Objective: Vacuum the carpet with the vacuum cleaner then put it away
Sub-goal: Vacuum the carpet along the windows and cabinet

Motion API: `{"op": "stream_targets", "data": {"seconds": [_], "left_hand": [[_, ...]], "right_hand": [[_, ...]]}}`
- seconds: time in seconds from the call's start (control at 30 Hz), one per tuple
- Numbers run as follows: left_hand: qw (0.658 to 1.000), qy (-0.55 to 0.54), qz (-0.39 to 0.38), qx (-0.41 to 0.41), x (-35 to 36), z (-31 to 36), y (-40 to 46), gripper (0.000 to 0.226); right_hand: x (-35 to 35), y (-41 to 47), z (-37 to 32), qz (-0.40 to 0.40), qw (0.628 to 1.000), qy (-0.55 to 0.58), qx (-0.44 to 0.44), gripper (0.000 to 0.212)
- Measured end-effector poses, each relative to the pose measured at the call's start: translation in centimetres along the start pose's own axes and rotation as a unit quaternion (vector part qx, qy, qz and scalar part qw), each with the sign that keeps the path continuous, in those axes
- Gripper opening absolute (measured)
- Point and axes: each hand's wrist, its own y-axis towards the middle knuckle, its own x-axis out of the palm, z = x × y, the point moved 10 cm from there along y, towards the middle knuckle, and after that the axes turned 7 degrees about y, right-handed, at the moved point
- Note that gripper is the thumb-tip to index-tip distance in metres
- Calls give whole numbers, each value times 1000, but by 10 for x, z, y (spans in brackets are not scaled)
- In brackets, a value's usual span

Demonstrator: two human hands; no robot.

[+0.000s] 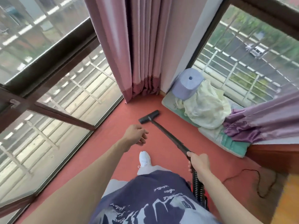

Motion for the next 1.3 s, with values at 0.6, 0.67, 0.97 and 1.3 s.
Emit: {"op": "stream_targets", "data": {"seconds": [0.6,0.67,0.97,1.3], "left_hand": [[998,47,34,-22,-21,-17,-11,22],[998,56,24,-22,-12,-18,-12,23],[999,50,3,-2,24,-33,-40,22],[999,36,21,-8,6,-136,-114,22]], "right_hand": [[44,-3,3,-131,991,-18,30,18],[25,-9,22,-127,989,-65,29,17],[25,-5,36,-134,984,-114,18,14],[130,-29,17,-139,976,-152,-64,28]]}}
